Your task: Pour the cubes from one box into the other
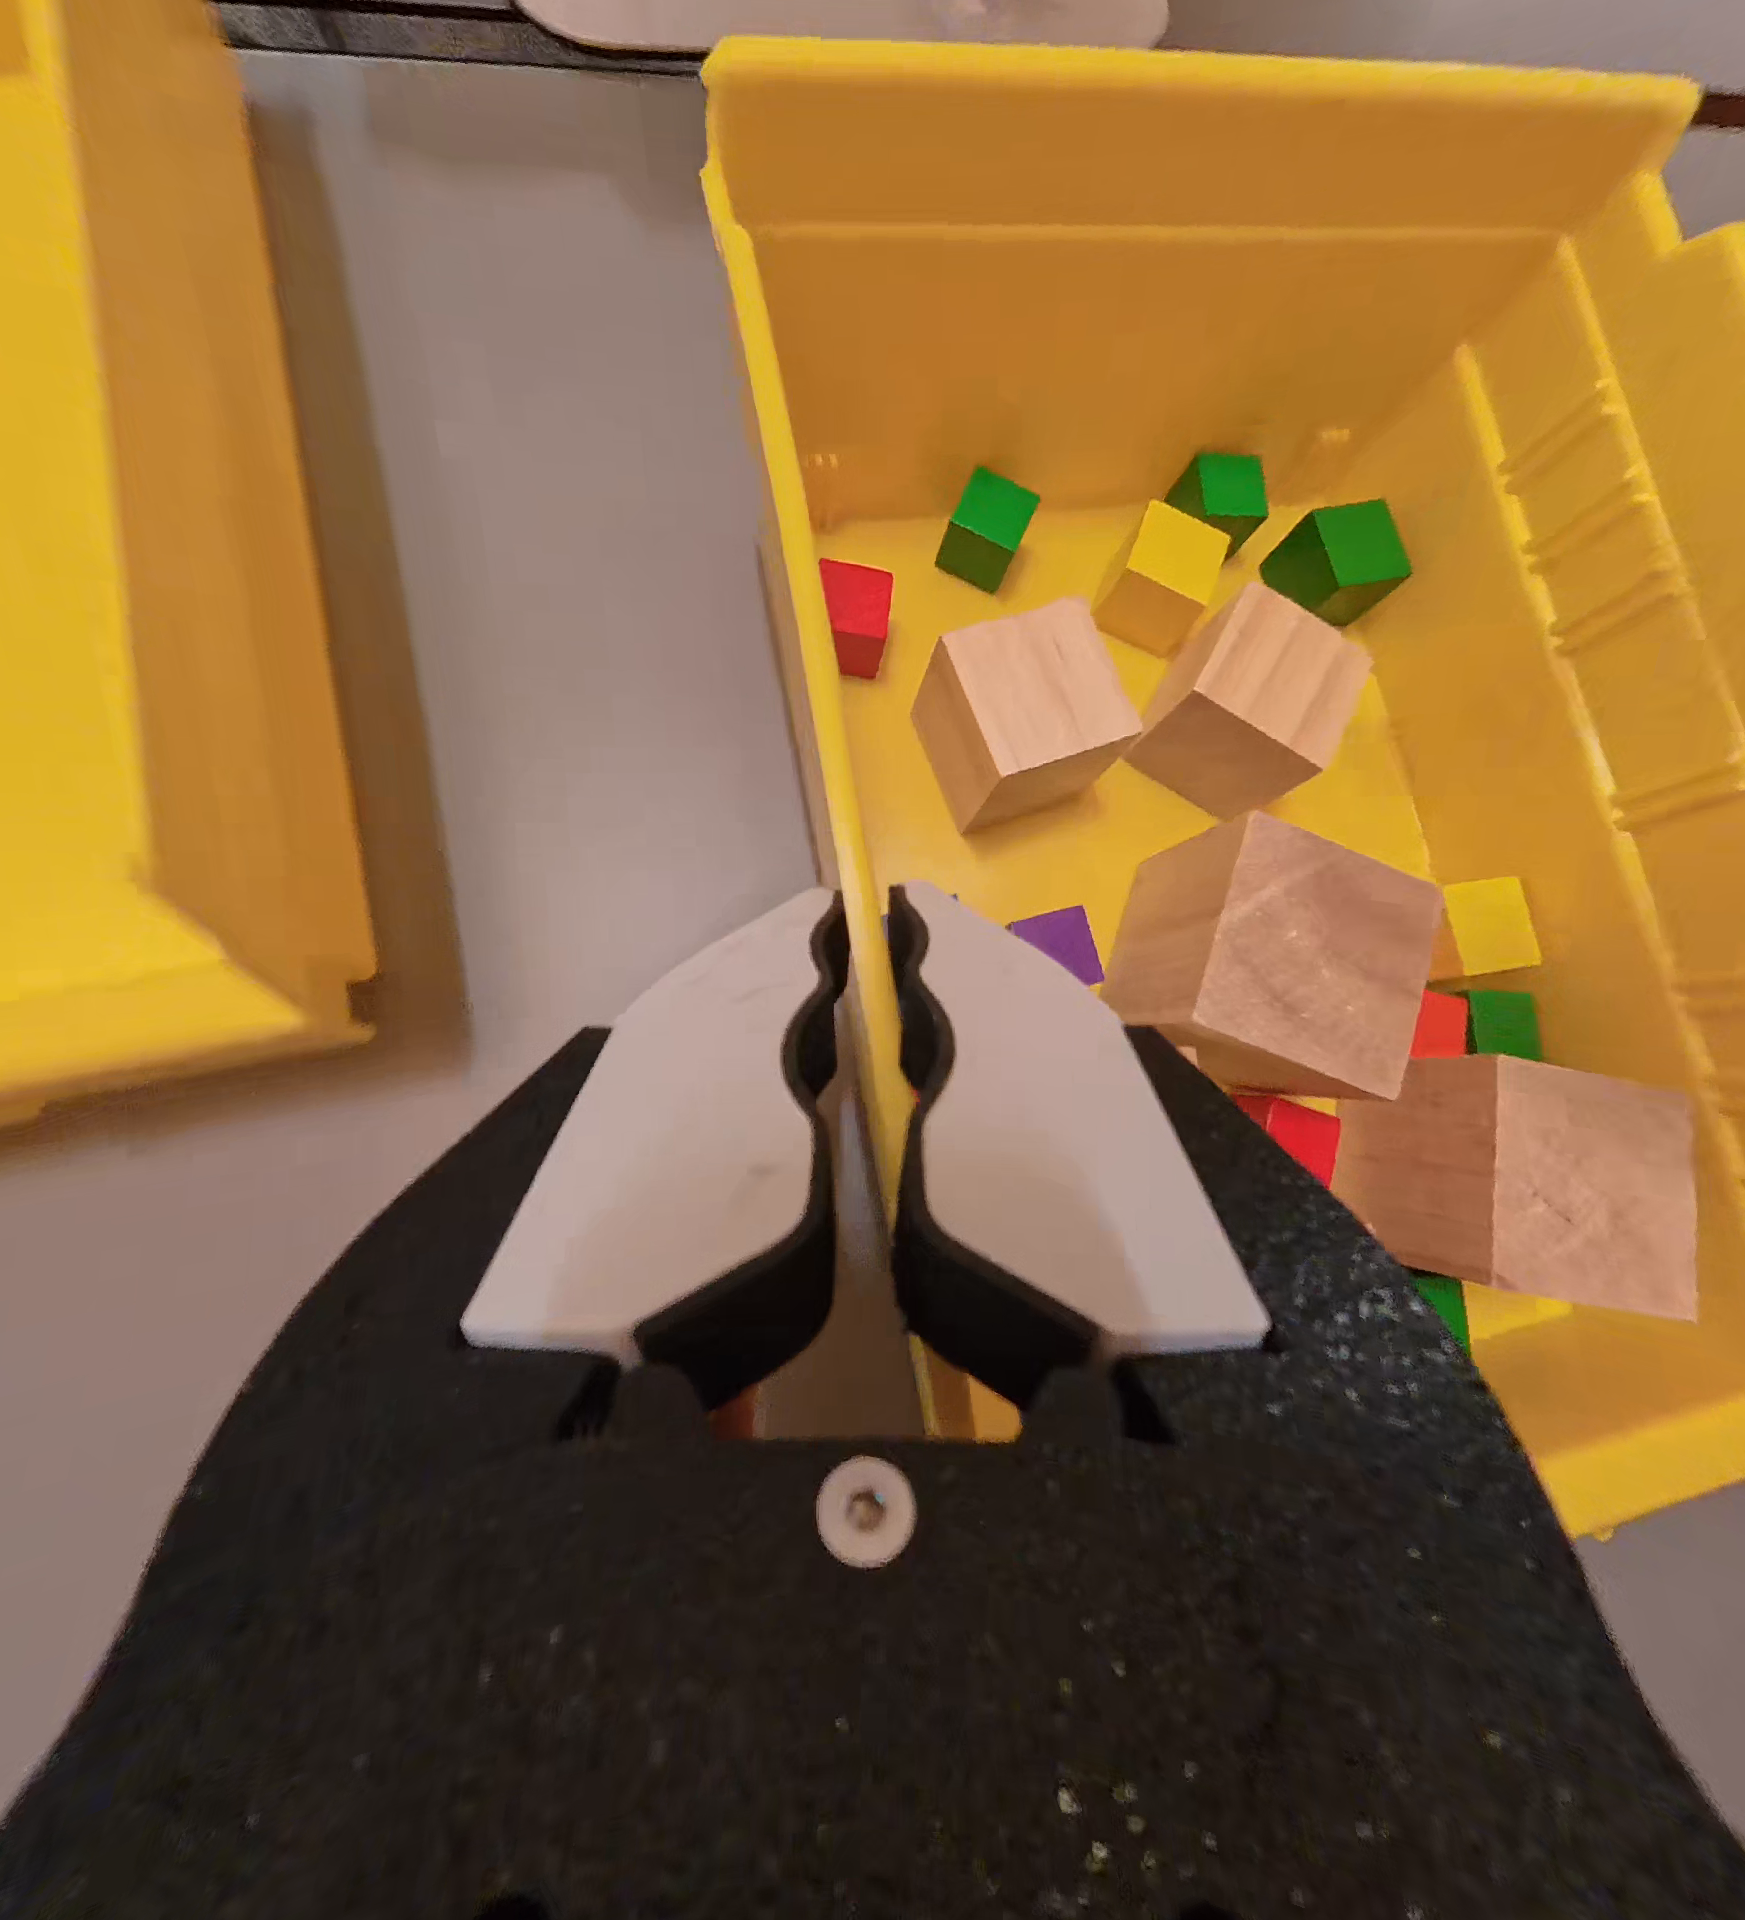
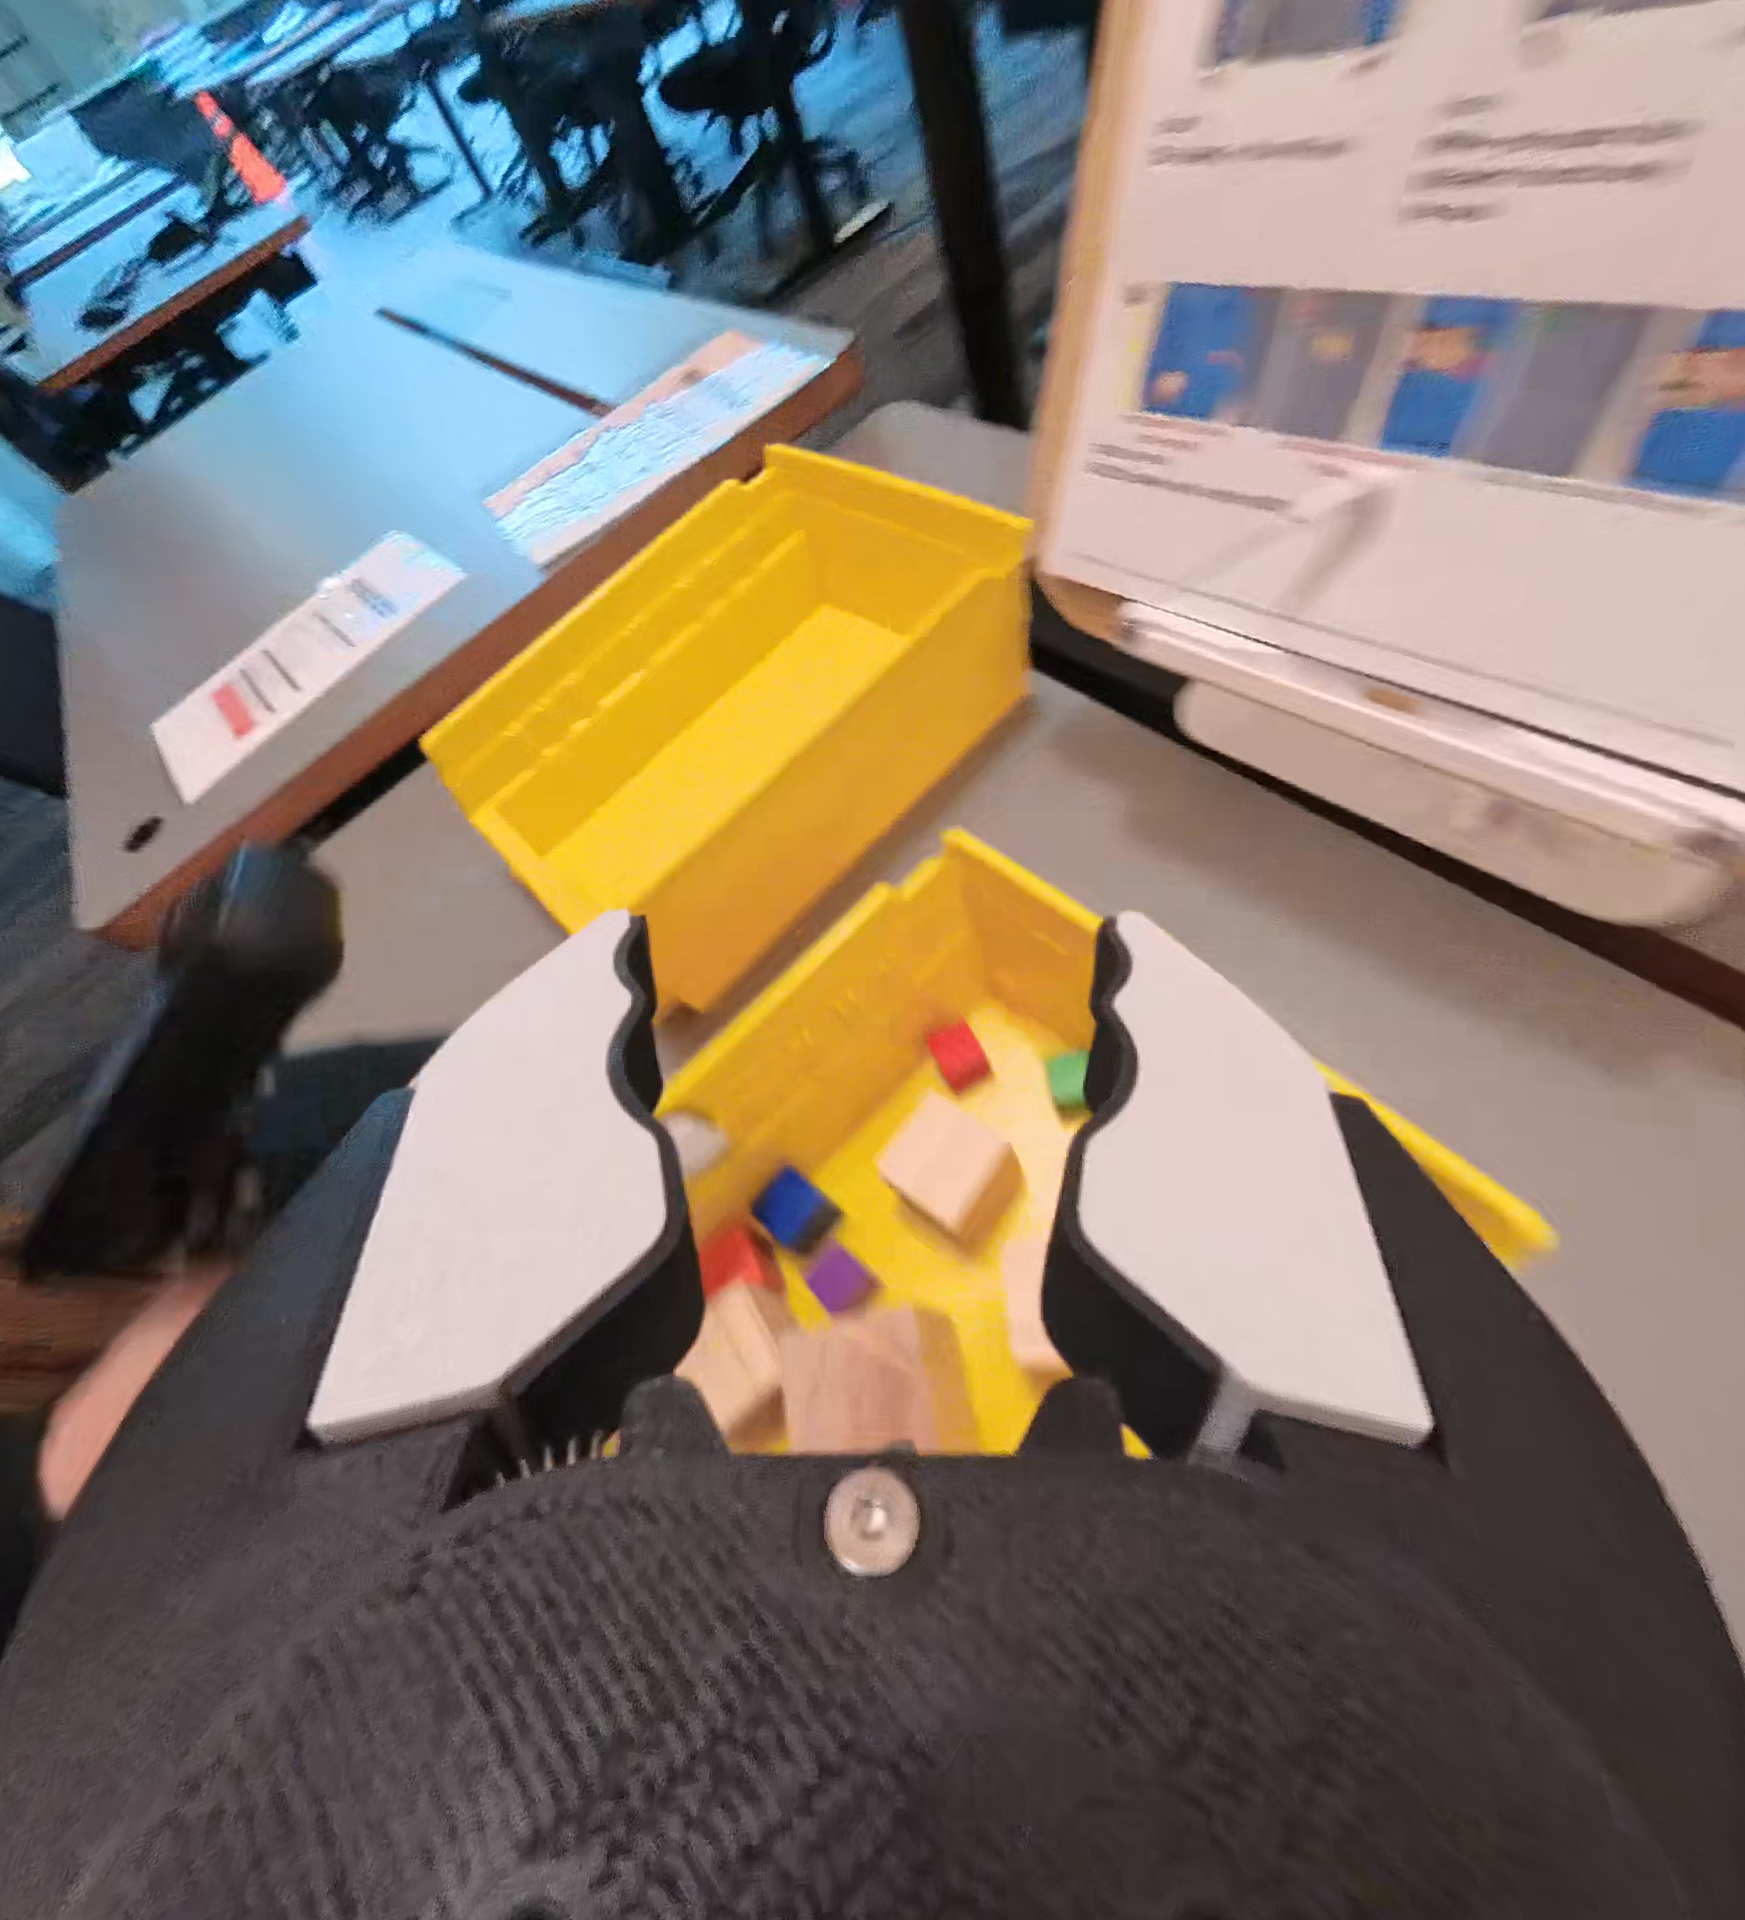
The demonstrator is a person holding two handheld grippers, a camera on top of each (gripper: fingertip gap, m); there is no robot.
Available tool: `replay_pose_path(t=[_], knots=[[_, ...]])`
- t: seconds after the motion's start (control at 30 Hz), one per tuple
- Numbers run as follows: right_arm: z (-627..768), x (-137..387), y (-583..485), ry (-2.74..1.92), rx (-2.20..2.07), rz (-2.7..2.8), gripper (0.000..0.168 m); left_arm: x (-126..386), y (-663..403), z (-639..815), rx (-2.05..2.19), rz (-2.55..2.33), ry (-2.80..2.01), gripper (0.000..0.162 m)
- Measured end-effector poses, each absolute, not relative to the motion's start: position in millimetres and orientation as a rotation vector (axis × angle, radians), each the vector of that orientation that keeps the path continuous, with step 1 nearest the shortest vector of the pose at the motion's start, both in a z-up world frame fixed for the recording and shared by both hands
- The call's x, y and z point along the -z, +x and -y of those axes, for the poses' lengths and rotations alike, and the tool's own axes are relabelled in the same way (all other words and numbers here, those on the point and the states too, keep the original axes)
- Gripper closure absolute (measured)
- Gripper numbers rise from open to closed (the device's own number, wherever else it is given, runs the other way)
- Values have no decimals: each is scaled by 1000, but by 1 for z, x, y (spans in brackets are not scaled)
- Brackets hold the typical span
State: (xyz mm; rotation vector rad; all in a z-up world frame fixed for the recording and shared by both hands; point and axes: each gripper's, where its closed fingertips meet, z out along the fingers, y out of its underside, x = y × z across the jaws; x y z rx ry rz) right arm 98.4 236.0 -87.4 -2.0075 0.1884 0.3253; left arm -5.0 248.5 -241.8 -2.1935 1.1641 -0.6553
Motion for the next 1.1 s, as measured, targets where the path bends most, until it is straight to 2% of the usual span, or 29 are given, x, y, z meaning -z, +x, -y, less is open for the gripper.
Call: replay_pose_path(t=[0.03, 0.2, 0.37, 0.4, 0.47, 0.53, 0.63, 0.7, 0.73, 0.77, 0.8, 0.9, 1.0, 1.1], knots=[[-265, 88, 86, -2037, -367, -196, 84, 241, -12, -249, 665, -1132, -2189, 156], [-373, 140, 44, -2287, -426, -271, 83, 238, -32, -251, 682, -1052, -2141, 153], [-415, 200, 34, -2515, -398, -417, 88, 236, -36, -248, 790, -1005, -2105, 148], [-421, 203, 28, -2515, -440, -435, 94, 236, -37, -247, 796, -1013, -2092, 147], [-434, 206, 18, -2484, -521, -483, 119, 235, -38, -246, 814, -1020, -2077, 145], [-440, 214, 16, -2506, -511, -519, 111, 234, -38, -245, 838, -1024, -2068, 143], [-437, 235, 20, -2624, -345, -427, 129, 233, -38, -243, 864, -1039, -2047, 140], [-437, 247, 17, -2667, -324, -425, 125, 233, -39, -242, 883, -1038, -2039, 138], [-439, 250, 16, -2671, -324, -442, 122, 232, -39, -241, 889, -1039, -2036, 138], [-439, 254, 17, -2683, -298, -444, 126, 232, -39, -241, 893, -1039, -2031, 138], [-438, 258, 22, -2709, -226, -428, 139, 232, -39, -241, 896, -1036, -2026, 138], [-441, 260, 28, -2706, -171, -493, 160, 230, -40, -240, 890, -1031, -2009, 138], [-447, 251, 14, -2706, -268, -397, 160, 232, -40, -240, 819, -1061, -1977, 138], [-455, 217, 11, -2678, -205, -287, 160, 232, -42, -239, 723, -1097, -1946, 139]])
